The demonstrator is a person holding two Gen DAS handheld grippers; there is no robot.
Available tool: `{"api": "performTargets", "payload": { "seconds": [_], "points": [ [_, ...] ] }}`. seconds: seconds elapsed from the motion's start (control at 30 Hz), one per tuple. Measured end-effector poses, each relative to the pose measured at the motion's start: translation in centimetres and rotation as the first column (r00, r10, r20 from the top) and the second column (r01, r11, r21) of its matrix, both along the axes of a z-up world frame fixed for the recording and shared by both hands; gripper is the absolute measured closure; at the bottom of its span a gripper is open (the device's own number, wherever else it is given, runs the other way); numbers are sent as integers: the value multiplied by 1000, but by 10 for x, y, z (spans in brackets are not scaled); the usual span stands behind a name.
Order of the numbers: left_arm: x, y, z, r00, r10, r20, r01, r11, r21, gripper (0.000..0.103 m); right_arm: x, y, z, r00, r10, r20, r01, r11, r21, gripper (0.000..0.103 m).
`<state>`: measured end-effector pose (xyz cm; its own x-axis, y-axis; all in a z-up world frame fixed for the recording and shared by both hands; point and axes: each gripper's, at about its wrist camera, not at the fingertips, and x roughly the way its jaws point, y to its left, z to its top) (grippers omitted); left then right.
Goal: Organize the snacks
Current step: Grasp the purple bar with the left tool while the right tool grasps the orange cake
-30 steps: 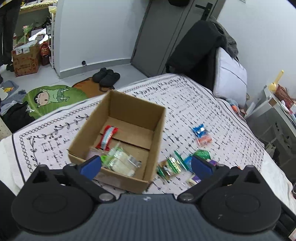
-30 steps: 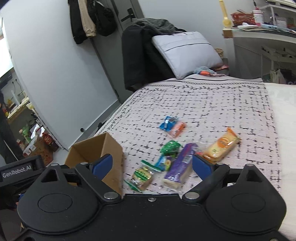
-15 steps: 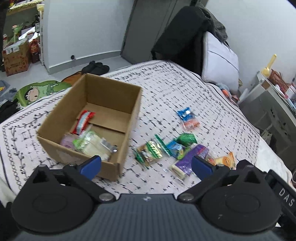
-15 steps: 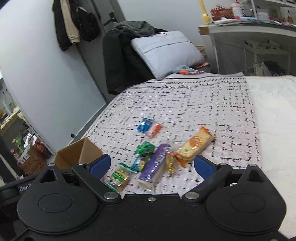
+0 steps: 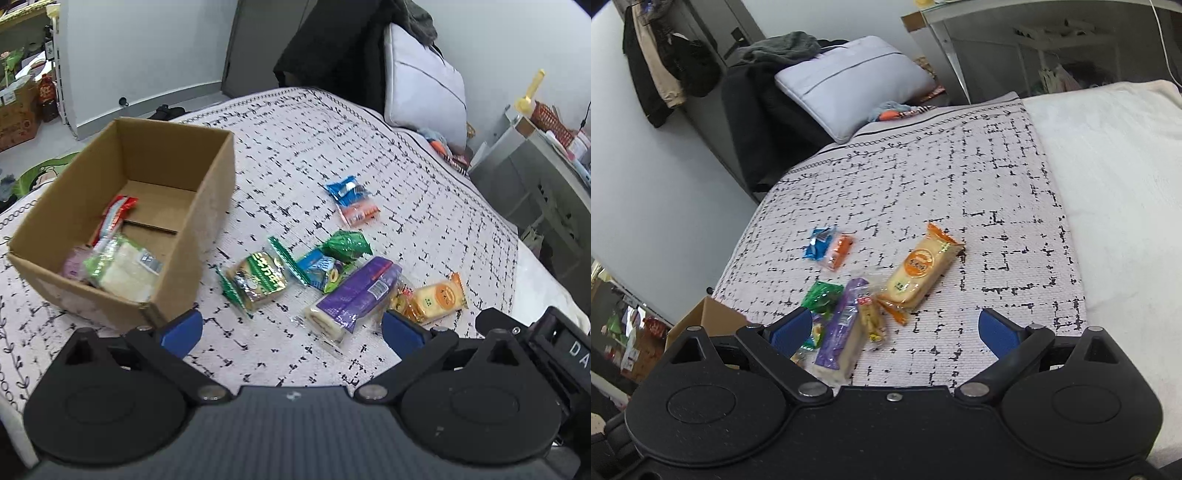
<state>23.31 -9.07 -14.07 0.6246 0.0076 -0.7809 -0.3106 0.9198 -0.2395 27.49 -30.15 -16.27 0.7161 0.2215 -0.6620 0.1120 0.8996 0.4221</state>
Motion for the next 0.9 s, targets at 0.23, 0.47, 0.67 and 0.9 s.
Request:
{"api": "performTargets", "payload": {
  "seconds": [0.23, 0.47, 0.67, 0.9],
  "points": [
    [19, -4, -17, 1000, -20, -11, 20, 1000, -7, 1, 17, -6, -11, 999, -38, -26, 39, 998, 40, 9],
    [41, -18, -31, 997, -75, -15, 75, 997, 10, 4, 33, -12, -30, 995, -74, -63, 79, 994, 77, 25],
    [63, -29, -45, 991, -125, -43, 125, 992, 0, 13, 47, -9, -43, 993, -97, -69, 103, 991, 91, 27],
    [84, -35, -67, 979, -178, -98, 178, 984, -14, 13, 66, 1, -57, 991, -92, -96, 100, 992, 82, 28]
  ]
}}
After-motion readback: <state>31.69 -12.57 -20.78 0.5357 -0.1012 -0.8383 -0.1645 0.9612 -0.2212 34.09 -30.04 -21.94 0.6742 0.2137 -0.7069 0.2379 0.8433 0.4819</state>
